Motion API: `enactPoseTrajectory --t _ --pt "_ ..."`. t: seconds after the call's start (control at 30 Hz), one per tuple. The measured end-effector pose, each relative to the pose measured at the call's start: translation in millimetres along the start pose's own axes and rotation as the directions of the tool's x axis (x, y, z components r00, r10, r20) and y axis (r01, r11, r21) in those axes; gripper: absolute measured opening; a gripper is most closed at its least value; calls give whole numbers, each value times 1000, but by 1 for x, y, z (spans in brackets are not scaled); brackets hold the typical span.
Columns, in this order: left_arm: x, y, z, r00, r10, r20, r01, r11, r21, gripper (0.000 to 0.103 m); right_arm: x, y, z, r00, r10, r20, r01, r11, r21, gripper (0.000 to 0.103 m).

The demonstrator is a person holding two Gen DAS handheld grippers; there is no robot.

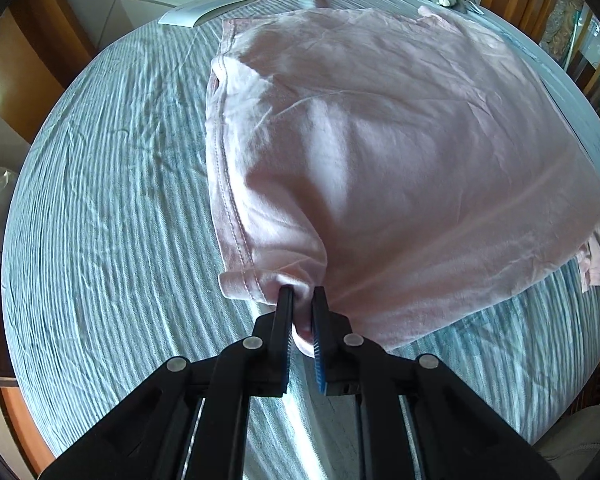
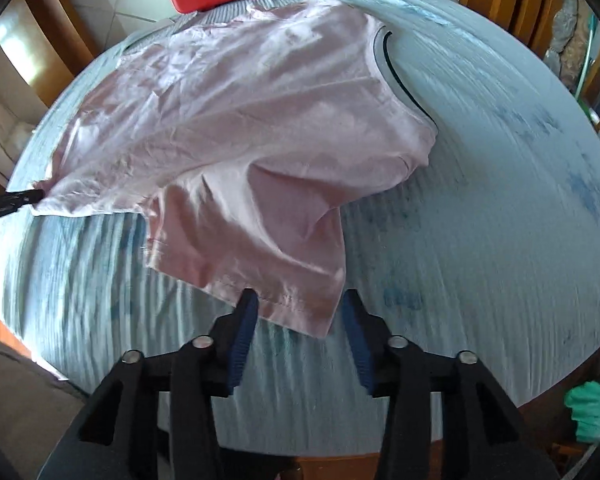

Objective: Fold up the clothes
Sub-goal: 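Lay the T-shirt flat on the bed and open both grippers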

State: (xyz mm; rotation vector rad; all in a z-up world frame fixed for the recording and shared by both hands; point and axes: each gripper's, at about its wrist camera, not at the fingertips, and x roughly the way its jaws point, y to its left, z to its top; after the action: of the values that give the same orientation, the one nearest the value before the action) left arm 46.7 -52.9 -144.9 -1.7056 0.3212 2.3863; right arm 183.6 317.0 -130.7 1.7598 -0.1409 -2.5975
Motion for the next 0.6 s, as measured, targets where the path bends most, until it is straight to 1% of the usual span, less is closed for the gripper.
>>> enactPoseTrajectory --t 0.03,0.07,0.1,0.13,0.2,0.27,0.37,0.43,0.5,0.57,0.6 --pt "0 -1 0 1000 -5 1 5 1000 3 10 4 3 0 1000 -23 -10 23 1000 -12 18" --pt "0 -1 0 1000 -9 -1 9 1000 10 9 3 6 2 999 -47 -2 47 998 -35 7" --pt "1 -3 -1 1000 -14 -7 14 1000 18 9 2 7 3 999 -52 -17 51 998 -44 3" --pt "1 -4 -2 1000 -18 -13 18 999 26 9 -2 7 4 998 -47 -30 46 998 -35 2" --pt "-4 -5 -5 999 -25 -25 26 999 47 9 -20 3 2 999 -13 -49 13 1000 5 2" --pt "-12 -6 -8 999 -33 -35 35 997 65 9 -45 -3 -2 998 22 -55 -19 999 48 1" --pt "-24 -4 -1 999 -37 -34 40 995 90 9 -91 -13 11 998 67 -7 -66 994 93 1" --pt "-28 -1 10 999 -39 -21 40 995 86 9 -111 -17 38 996 74 59 -78 994 82 1" --pt "-29 0 25 1000 -31 4 31 996 81 9 -117 -20 61 992 73 106 -79 995 56 1" --pt "-25 4 42 999 -42 25 41 998 47 7 -113 -24 86 986 77 146 -83 996 34 1" --pt "-22 6 52 998 -51 30 50 998 37 7 -104 -25 103 986 76 151 -81 996 24 1"
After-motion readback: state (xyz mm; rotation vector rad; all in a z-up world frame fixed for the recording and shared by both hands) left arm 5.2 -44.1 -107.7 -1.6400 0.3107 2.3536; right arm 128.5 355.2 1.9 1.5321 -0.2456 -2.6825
